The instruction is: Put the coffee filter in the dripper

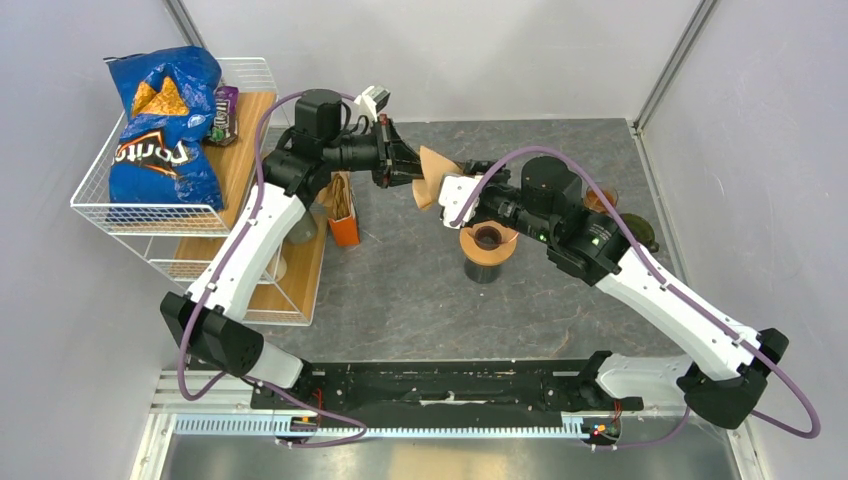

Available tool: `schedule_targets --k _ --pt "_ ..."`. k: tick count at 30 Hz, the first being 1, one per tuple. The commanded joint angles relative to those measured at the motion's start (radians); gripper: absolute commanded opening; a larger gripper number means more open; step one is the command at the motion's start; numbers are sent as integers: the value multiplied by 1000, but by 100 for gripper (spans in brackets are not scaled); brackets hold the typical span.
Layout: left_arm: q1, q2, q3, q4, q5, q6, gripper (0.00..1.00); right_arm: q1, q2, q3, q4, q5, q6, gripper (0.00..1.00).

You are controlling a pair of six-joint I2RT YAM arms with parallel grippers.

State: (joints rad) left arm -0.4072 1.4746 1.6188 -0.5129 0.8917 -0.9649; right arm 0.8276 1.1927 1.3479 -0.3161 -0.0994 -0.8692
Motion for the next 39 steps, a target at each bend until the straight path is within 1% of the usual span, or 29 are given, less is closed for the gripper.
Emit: schedule_targets --k 1,5,9,11,12,13,14,15,18,19,20,23,26,28,30,33,37,39 --pt "17 -4 -20 47 35 -38 2 3 -25 14 -14 -22 -5 56" --pt "19 -18 -26 54 32 -13 2 4 -24 29 -55 -26 8 43" --pt "19 -31 -42 54 42 9 3 4 -17 48 -85 -34 33 27" --pt "19 -40 -49 56 48 29 11 4 -7 63 -95 -26 59 21" --pt "19 -46 -52 56 51 41 20 2 -1 72 -101 -24 74 16" --pt "19 -52 -54 61 58 53 32 -1 2 82 -107 -25 93 11" --pt "19 -58 -53 64 64 65 42 -5 4 92 -114 -28 111 4" --pt "22 -63 -50 65 70 86 52 -8 6 100 -121 -32 134 0" --pt "85 -79 -46 87 95 110 74 -38 7 140 -162 -71 220 0" --pt "114 -88 -51 132 125 107 82 -60 7 153 -180 -101 252 0" --pt "153 -99 -48 170 143 111 87 -79 6 169 -194 -134 300 0" --pt "243 -150 -52 263 161 165 89 -131 -7 206 -228 -223 429 0" --pt "252 -216 -82 277 206 314 92 -150 -26 223 -241 -312 552 0" --pt "243 -277 -145 316 221 408 92 -152 -35 232 -241 -382 629 0" --pt "218 -331 -191 330 230 517 91 -152 -41 235 -236 -459 683 0" --pt "156 -366 -218 322 223 651 90 -152 -46 240 -215 -531 763 0" --pt "39 -376 -186 279 172 796 86 -151 -38 259 -234 -601 796 0" --pt "6 -361 -155 251 154 812 82 -152 -38 261 -250 -608 799 0"
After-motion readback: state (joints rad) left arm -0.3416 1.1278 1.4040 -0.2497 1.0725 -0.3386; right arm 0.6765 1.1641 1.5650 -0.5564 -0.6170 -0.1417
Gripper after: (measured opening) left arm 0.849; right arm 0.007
